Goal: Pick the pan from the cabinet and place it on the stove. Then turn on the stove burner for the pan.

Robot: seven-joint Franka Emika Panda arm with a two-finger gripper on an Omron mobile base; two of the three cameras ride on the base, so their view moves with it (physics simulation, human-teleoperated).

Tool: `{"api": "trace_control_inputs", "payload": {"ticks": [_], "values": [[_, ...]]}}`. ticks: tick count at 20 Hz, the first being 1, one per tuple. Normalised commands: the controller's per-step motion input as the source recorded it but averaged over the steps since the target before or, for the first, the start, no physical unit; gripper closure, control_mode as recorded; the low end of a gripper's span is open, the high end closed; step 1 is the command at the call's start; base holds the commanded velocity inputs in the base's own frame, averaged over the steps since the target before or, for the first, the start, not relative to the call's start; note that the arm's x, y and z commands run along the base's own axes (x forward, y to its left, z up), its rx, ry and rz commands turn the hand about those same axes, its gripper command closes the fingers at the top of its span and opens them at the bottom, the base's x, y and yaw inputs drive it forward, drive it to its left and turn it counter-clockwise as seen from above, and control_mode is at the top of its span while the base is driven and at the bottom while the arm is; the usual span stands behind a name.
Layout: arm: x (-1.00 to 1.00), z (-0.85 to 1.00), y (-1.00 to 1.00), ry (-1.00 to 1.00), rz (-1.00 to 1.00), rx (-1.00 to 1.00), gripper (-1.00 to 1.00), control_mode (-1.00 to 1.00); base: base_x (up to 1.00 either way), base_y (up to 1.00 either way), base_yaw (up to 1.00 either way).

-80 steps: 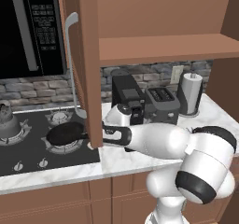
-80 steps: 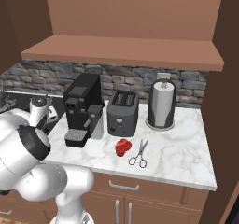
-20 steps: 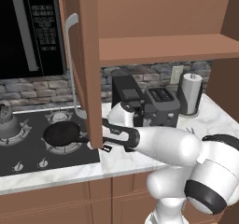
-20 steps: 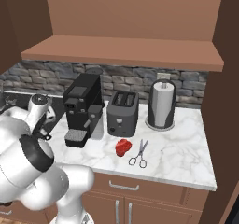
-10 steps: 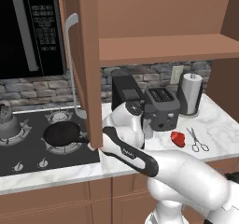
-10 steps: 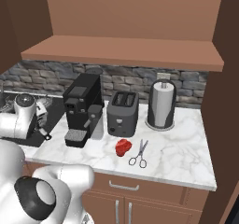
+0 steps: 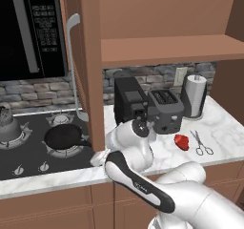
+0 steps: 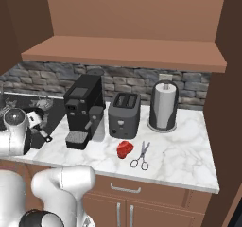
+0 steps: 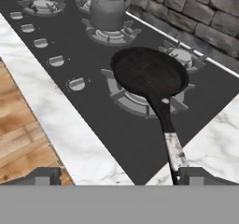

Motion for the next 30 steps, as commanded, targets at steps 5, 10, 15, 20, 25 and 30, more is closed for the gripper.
{"api": "trace_control_inputs", "payload": {"ticks": [5,10,15,20,25,30], "values": [[-0.39,-0.1,0.24,-0.09,0.0,-0.08,-1.0,-1.0,0.0,0.0,0.0],[-0.08,-0.19,0.21,-0.01,0.0,-0.13,-1.0,-1.0,0.0,0.0,0.0],[-0.07,-0.22,0.12,-0.02,0.0,-0.13,-1.0,-1.0,0.0,0.0,0.0],[-0.35,-0.05,0.0,-0.14,0.0,-0.07,-1.0,-1.0,0.0,0.0,0.0],[-0.5,0.0,0.0,-0.16,0.0,-0.08,-1.0,-1.0,0.0,0.0,0.0],[-0.52,0.0,0.0,-0.18,0.0,-0.05,-1.0,-1.0,0.0,0.0,0.0]]}}
